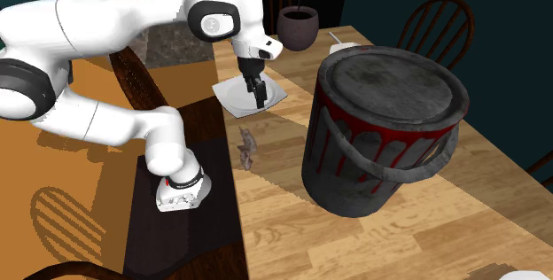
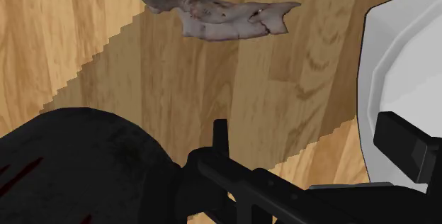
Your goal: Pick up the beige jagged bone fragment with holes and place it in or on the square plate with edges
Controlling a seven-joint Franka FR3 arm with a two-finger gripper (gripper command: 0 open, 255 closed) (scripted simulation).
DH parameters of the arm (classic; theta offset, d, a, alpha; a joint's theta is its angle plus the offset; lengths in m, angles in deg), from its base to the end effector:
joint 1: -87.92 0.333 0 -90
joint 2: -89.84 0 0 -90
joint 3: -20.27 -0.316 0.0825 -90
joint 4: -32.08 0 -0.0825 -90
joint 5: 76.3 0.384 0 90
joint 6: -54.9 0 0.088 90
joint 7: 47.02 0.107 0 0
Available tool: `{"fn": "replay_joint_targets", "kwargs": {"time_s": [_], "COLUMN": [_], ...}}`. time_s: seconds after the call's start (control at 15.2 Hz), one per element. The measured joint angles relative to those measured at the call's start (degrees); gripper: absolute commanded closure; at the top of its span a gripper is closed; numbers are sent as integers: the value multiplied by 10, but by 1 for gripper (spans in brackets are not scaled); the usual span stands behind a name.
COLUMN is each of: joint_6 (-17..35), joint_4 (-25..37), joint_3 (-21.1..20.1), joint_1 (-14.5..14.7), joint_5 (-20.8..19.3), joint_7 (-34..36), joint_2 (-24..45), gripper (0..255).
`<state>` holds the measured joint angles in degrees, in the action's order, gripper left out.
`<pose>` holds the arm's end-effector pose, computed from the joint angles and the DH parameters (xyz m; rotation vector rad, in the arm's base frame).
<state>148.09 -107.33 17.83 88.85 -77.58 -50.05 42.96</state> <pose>0.3018 0.0187 0.5685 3.0843 0.1536 0.0168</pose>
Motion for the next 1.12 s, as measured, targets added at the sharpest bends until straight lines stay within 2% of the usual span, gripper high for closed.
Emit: {"fn": "replay_joint_targets", "kwargs": {"time_s": [0.2, 0.46, 0.79, 0.92, 1.12], "joint_6": [-2, 1, 12, 22, 42], "joint_4": [-19, -75, -135, -154, -177], "joint_3": [17, 65, 142, 157, 165], "joint_1": [9, 36, 56, 56, 55], "joint_5": [-12, -53, -133, -151, -160], "joint_7": [-41, -171, -352, -382, -388], "joint_2": [-10, -32, -45, -49, -51], "gripper": [0, 0, 0, 0, 0]}}
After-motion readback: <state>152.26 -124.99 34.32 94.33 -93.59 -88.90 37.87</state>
